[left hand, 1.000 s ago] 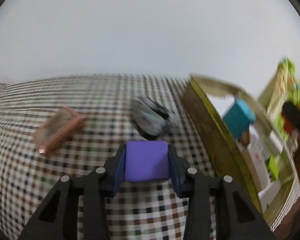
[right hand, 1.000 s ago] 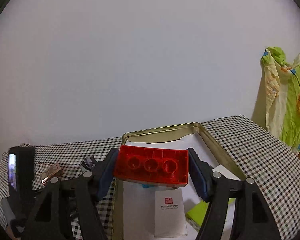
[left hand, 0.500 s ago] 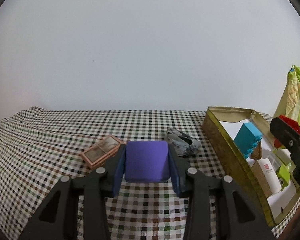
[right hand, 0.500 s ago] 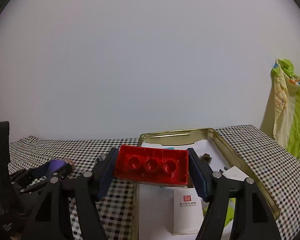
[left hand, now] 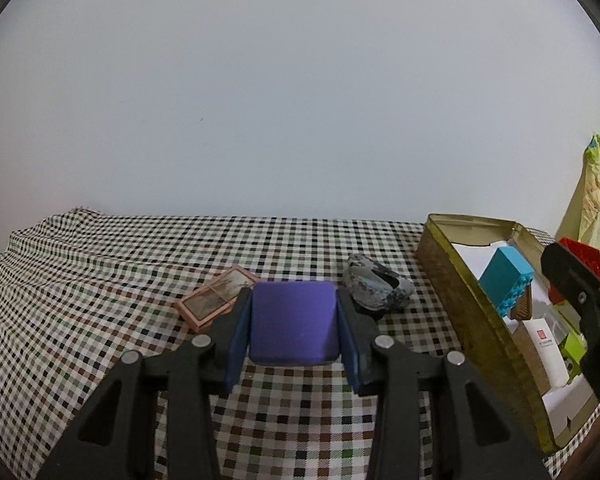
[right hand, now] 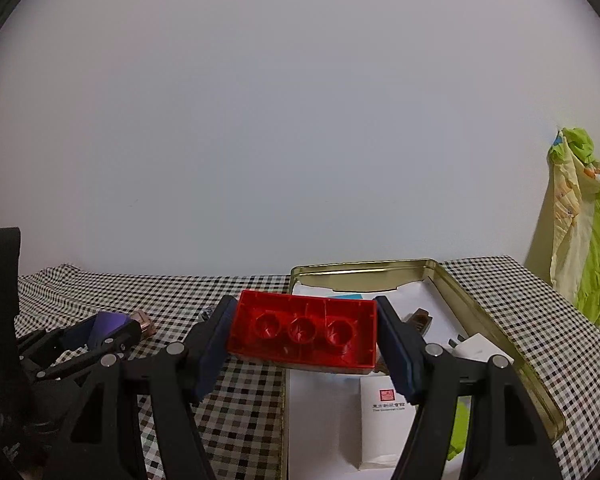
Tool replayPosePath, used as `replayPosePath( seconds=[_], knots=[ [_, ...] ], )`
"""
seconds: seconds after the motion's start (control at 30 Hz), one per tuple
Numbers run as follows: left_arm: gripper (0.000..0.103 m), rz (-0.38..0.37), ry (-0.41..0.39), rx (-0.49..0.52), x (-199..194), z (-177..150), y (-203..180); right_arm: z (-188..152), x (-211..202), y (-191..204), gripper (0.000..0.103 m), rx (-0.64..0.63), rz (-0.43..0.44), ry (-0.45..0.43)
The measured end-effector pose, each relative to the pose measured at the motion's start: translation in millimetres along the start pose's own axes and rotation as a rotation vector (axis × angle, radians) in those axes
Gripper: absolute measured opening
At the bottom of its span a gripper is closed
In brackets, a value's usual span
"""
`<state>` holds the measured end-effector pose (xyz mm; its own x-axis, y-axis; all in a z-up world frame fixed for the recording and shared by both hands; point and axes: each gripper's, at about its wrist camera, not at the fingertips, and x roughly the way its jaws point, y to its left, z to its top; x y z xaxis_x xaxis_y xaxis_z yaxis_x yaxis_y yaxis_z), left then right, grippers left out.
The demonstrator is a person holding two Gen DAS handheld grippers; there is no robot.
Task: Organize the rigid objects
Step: 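Carry the red brick and purple cube toward the gold tin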
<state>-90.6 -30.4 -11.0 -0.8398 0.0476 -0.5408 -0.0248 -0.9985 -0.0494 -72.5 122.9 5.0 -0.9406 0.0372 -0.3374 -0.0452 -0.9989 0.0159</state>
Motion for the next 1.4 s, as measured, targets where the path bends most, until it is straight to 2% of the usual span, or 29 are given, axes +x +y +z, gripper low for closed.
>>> replayPosePath(
  seconds=[0.83, 1.4],
  knots=[
    [0.039, 0.012, 0.033, -0.03, 4.9, 2.4, 5.4, -1.6, 3.4, 7.4, 0.07, -0.027, 0.008, 0.011],
    [0.039, 0.011, 0.034, -0.066, 1.9, 2.1, 16.1, 6.2, -3.1, -6.7, 0.07, -0.012, -0.005, 0.009]
  ],
)
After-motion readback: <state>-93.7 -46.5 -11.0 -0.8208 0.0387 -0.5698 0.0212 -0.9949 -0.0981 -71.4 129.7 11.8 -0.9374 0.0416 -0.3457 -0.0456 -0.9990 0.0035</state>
